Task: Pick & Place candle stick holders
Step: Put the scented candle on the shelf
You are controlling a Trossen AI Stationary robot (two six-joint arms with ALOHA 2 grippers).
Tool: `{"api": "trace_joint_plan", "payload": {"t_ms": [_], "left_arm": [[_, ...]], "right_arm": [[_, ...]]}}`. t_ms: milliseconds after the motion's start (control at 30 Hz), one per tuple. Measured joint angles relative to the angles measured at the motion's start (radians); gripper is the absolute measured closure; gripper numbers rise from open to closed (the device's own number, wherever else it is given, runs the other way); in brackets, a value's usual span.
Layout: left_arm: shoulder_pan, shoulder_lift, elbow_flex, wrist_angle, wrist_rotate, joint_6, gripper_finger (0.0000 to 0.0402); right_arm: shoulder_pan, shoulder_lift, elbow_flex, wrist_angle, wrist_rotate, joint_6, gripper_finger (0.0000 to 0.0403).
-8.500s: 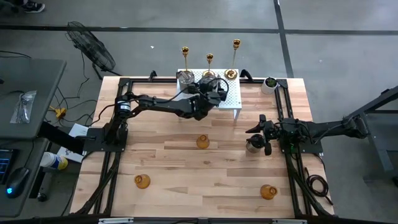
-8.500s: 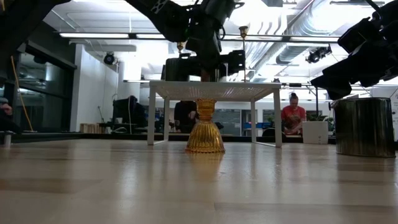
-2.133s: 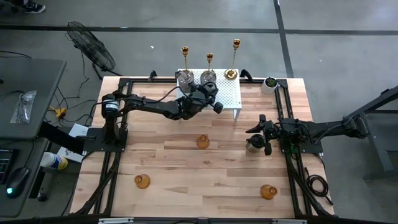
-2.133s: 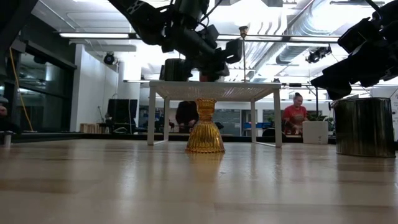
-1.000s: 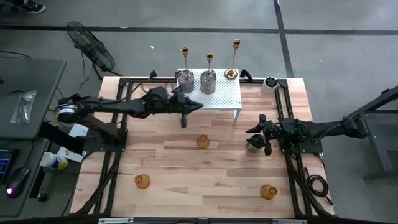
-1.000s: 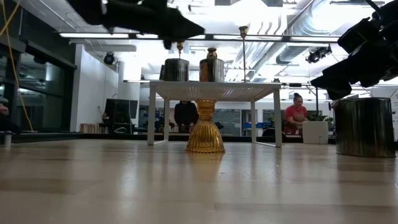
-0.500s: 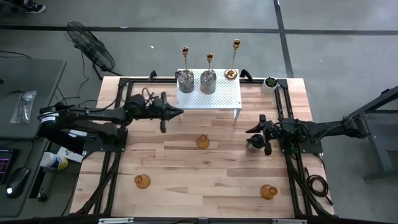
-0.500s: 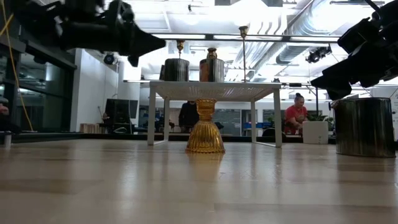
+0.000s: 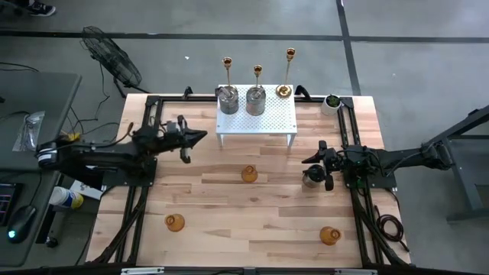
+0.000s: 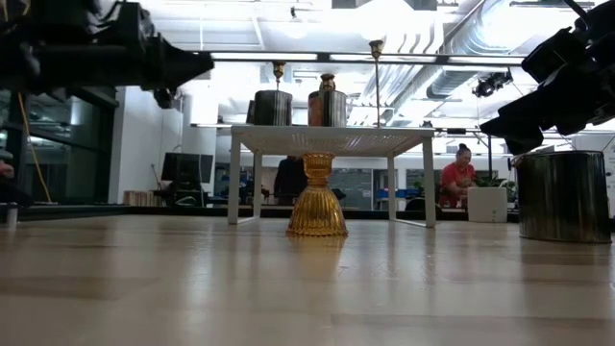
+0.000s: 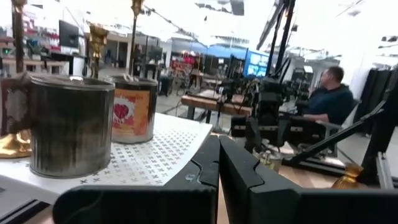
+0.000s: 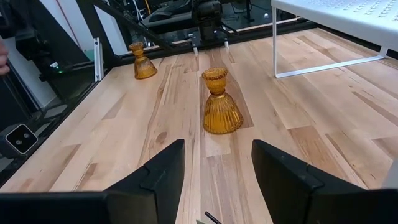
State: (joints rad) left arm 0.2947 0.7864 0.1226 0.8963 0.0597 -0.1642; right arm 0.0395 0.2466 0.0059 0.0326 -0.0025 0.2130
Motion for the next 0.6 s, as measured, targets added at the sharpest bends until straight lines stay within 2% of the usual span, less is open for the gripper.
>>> {"api": "trace_joint_plan", "payload": {"t_ms": [300, 600], "left_arm": [[0.000, -0.160, -0.088, -0.029, -0.032, -0.002, 0.0401], [0.000, -0.312, -0.097, -0.192, -0.043, 0.002, 0.0401]], "right_arm": [[0.000, 0.000, 0.000, 0.000, 0.000, 0.000, 0.0224], [0.000, 0.000, 0.000, 0.000, 0.000, 0.000, 0.0224]]}}
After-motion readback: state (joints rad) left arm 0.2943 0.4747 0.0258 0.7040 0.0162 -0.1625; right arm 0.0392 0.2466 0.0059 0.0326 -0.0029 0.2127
